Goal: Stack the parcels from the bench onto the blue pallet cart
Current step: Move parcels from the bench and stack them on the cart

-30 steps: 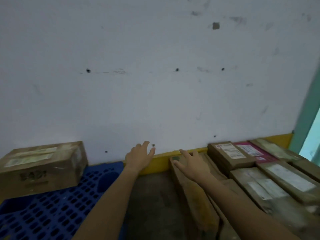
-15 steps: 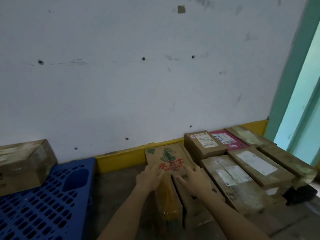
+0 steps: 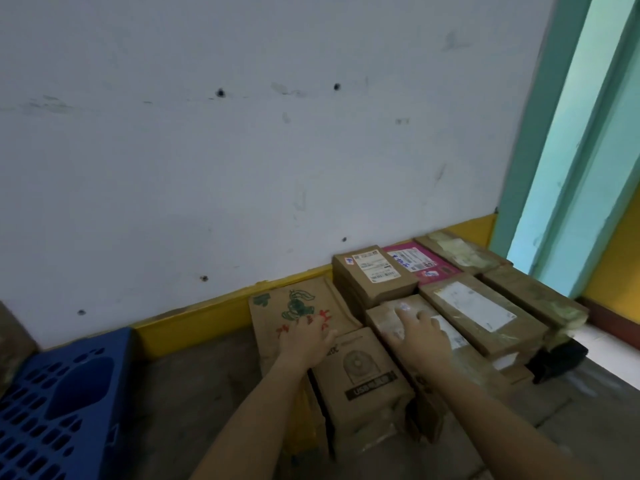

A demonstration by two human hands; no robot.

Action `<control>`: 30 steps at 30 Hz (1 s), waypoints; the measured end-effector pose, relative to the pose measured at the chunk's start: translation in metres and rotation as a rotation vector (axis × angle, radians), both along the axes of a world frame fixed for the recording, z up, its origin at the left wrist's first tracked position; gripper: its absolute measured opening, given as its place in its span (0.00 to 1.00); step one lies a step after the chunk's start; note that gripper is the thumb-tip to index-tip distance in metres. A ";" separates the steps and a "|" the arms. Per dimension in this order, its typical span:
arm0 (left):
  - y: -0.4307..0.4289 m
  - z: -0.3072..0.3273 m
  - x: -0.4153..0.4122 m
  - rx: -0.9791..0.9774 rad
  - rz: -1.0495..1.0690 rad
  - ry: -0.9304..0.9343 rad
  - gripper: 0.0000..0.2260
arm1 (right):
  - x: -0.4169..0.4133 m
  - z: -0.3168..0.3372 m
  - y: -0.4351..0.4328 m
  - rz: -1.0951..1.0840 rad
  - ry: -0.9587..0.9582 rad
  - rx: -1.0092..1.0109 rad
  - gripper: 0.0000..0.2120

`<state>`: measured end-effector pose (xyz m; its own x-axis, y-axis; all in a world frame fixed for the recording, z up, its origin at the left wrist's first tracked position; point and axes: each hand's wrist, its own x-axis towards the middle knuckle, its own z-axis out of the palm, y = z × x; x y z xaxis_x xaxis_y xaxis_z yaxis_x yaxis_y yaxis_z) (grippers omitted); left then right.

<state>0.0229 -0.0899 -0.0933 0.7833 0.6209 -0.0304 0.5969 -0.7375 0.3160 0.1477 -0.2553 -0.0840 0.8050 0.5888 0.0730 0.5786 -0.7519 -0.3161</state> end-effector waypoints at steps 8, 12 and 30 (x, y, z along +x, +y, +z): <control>-0.031 0.002 0.076 -0.067 -0.156 0.044 0.24 | 0.020 -0.019 -0.058 -0.150 0.061 0.009 0.28; -0.039 0.003 0.099 -0.065 -0.213 0.123 0.21 | 0.015 -0.026 -0.081 -0.180 0.010 0.028 0.27; -0.046 -0.012 0.103 -0.317 -0.171 -0.074 0.24 | -0.019 -0.029 -0.107 -0.340 0.192 0.226 0.25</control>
